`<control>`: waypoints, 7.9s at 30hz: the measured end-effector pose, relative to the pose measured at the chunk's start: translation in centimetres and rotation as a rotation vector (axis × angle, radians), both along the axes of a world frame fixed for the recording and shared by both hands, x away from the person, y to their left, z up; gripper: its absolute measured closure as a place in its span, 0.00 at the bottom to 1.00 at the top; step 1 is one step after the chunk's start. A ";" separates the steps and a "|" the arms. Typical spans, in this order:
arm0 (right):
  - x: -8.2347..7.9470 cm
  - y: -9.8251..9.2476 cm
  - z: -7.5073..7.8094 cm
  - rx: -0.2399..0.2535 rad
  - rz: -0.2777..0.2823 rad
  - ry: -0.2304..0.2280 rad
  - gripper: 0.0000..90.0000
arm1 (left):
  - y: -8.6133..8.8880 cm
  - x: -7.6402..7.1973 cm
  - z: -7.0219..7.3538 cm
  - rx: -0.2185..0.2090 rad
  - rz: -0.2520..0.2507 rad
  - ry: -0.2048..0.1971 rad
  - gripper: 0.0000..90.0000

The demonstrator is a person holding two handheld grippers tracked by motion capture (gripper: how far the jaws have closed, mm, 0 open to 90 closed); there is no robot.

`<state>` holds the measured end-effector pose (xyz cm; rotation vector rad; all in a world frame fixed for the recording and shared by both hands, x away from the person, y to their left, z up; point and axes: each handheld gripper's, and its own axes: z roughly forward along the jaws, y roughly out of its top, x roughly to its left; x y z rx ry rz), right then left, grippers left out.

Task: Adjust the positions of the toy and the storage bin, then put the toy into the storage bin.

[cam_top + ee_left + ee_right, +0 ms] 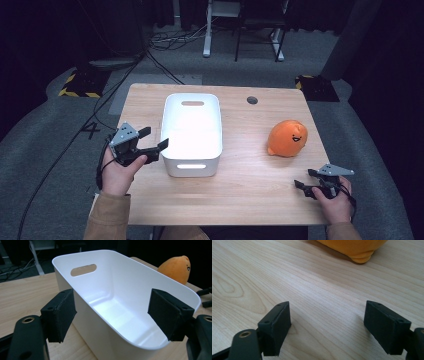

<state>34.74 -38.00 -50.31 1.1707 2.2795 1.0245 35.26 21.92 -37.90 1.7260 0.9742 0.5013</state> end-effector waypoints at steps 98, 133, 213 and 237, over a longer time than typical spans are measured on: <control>0.0 0.0 0.0 0.003 0.000 0.003 0.24 | -11.7 -7.7 -1.3 0.212 -0.249 0.104 0.23; 0.0 0.0 0.0 -0.002 0.000 0.001 0.24 | -2.4 -1.0 -3.8 0.275 -0.032 0.133 0.23; 8.3 1.1 12.4 0.175 -0.046 -0.115 0.51 | 0.1 4.5 -12.3 0.322 0.096 0.326 0.13; 10.4 4.2 10.5 0.125 -0.009 -0.148 0.84 | 0.1 4.4 -12.3 0.322 0.096 0.326 0.13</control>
